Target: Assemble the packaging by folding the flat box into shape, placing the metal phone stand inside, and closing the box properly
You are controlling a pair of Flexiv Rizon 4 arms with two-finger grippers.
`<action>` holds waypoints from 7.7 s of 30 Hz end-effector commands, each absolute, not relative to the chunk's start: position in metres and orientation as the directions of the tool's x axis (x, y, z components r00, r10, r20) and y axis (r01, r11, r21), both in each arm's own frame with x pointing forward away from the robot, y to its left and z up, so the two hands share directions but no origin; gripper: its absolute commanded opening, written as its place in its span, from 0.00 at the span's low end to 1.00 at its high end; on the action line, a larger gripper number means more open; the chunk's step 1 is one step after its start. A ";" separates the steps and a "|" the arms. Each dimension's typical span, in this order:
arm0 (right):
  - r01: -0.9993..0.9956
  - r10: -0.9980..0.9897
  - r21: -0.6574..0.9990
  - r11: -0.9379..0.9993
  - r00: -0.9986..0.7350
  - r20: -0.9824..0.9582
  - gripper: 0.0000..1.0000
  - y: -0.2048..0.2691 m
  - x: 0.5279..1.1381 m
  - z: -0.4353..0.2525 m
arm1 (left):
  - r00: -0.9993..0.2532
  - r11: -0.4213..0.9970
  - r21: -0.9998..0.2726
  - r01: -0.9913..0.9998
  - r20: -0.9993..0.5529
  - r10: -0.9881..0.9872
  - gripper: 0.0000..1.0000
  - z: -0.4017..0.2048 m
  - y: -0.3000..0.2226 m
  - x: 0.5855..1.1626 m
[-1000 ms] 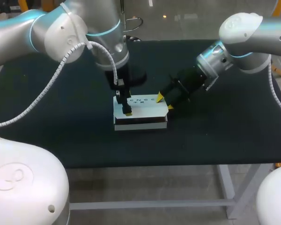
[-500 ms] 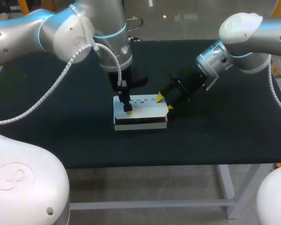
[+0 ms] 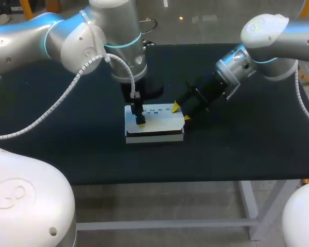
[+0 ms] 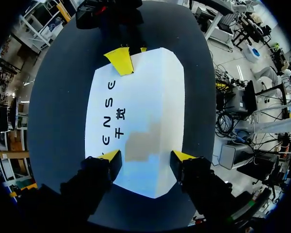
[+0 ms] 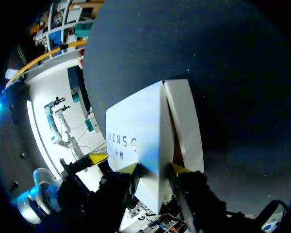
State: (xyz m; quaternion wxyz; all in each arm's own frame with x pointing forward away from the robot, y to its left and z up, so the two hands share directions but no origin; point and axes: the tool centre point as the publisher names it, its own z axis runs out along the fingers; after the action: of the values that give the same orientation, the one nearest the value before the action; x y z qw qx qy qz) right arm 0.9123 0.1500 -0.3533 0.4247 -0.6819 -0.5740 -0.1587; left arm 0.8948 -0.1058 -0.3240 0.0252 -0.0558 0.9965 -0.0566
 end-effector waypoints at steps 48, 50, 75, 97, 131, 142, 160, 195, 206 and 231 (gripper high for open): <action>0.917 0.650 -0.397 0.023 0.288 0.703 0.36 0.150 0.913 -0.354 | -0.940 0.994 -0.069 -0.088 -0.323 -0.106 0.44 -0.351 -0.113 0.901; 0.918 0.653 -0.395 0.021 0.287 0.701 0.37 0.150 0.912 -0.354 | -0.940 0.994 -0.067 -0.086 -0.326 -0.103 0.43 -0.353 -0.112 0.900; 0.941 0.652 -0.336 -0.033 0.275 0.706 0.35 0.131 0.897 -0.344 | -0.946 0.997 -0.045 -0.070 -0.313 -0.081 0.47 -0.364 -0.108 0.895; 0.985 0.711 -0.170 -0.038 0.147 0.688 0.00 0.141 0.869 -0.327 | -0.948 0.997 -0.032 -0.064 -0.309 -0.071 0.47 -0.363 -0.108 0.891; 0.989 0.735 -0.147 -0.030 0.121 0.667 0.00 0.148 0.874 -0.362 | -0.955 0.999 -0.013 -0.035 -0.294 -0.037 0.48 -0.363 -0.111 0.888; 0.988 0.733 -0.150 -0.026 0.121 0.669 0.00 0.148 0.875 -0.363 | -0.954 0.999 -0.024 -0.022 -0.299 -0.029 0.49 -0.358 -0.109 0.883; 0.989 0.736 -0.147 -0.025 0.117 0.667 0.00 0.151 0.875 -0.364 | -0.946 0.983 -0.185 0.011 -0.320 -0.050 0.40 -0.337 -0.089 0.873; 0.982 0.754 -0.186 -0.027 0.142 0.641 0.00 0.152 0.872 -0.385 | -0.975 0.958 -0.274 -0.084 -0.175 -0.136 0.00 -0.383 -0.083 0.883; 0.977 0.748 -0.211 -0.030 0.162 0.644 0.00 0.151 0.870 -0.394 | -0.975 0.954 -0.290 -0.079 -0.176 -0.134 0.00 -0.381 -0.084 0.879; 0.984 0.737 -0.177 -0.023 0.136 0.662 0.00 0.150 0.871 -0.394 | -0.978 0.956 -0.288 -0.049 -0.182 -0.105 0.00 -0.378 -0.093 0.883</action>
State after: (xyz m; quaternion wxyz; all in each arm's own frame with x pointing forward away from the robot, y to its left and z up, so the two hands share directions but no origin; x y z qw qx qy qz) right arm 0.8626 0.1478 -0.3844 0.2962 -0.6932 -0.6236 -0.2072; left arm 0.8793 -0.0903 -0.3735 0.1004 -0.0396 0.9835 -0.1452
